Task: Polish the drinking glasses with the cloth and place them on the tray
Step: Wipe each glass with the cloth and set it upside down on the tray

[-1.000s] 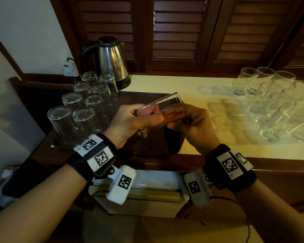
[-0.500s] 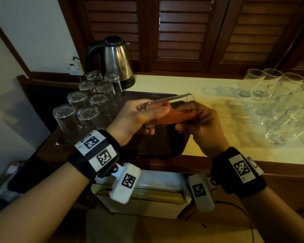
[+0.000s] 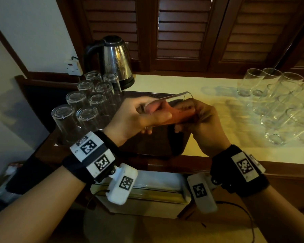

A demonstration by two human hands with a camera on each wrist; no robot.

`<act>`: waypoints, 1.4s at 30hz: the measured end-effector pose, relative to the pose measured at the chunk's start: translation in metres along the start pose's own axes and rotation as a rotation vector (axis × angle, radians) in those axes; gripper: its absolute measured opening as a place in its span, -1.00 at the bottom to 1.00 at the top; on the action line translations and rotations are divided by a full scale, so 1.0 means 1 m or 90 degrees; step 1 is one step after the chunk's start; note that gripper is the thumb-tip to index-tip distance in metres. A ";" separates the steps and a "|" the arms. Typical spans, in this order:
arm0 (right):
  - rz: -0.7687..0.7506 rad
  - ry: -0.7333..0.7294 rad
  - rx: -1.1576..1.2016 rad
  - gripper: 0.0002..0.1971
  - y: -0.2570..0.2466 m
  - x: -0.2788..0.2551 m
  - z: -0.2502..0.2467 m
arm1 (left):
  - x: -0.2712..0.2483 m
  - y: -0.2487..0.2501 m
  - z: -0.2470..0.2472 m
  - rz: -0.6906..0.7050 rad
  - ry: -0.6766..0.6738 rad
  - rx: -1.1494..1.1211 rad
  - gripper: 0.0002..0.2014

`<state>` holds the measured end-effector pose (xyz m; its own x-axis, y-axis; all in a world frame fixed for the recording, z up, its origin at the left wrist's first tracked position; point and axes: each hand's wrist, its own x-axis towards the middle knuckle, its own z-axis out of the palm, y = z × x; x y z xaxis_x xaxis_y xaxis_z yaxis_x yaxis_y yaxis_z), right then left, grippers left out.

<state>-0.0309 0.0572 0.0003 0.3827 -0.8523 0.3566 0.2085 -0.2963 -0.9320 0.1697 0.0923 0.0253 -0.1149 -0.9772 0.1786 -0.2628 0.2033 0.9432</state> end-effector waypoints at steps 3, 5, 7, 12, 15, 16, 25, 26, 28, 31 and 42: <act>0.055 0.014 0.080 -0.79 -0.001 -0.001 0.003 | 0.003 -0.009 -0.004 0.268 0.069 0.346 -0.27; 0.052 0.029 0.078 -0.81 -0.002 -0.003 0.005 | 0.002 -0.011 -0.002 0.248 0.058 0.328 -0.19; 0.036 0.040 0.059 -0.78 -0.005 -0.003 0.005 | 0.001 -0.004 0.003 0.031 0.025 0.088 -0.19; -0.032 0.054 -0.021 -0.72 -0.006 0.001 0.006 | -0.001 -0.002 0.008 -0.006 0.045 -0.093 -0.48; -0.010 0.064 0.006 -0.74 -0.004 -0.001 0.012 | 0.001 -0.004 0.005 0.162 0.104 0.126 -0.32; 0.008 0.064 0.020 -0.75 -0.004 -0.001 0.013 | 0.002 -0.008 0.005 0.227 0.128 0.231 -0.28; 0.037 0.060 0.035 -0.87 0.001 -0.001 -0.001 | 0.000 0.001 0.012 -0.049 -0.048 -0.025 -0.45; 0.046 0.047 0.023 -0.87 0.001 -0.001 -0.003 | -0.001 0.001 0.013 -0.054 -0.056 -0.059 -0.55; 0.086 0.025 0.018 -0.86 0.004 -0.002 -0.003 | -0.007 -0.004 0.012 0.017 -0.034 0.069 -0.54; 0.119 0.000 0.058 -0.82 0.012 -0.006 -0.003 | -0.010 -0.014 0.004 0.189 0.010 0.425 -0.22; 0.016 0.015 0.039 -0.76 0.009 -0.010 0.009 | -0.015 -0.012 0.011 -0.057 0.062 -0.124 -0.52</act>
<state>-0.0250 0.0668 -0.0113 0.3672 -0.8696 0.3301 0.2545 -0.2475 -0.9349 0.1643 0.1052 0.0080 -0.0042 -0.9940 0.1094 -0.0770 0.1094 0.9910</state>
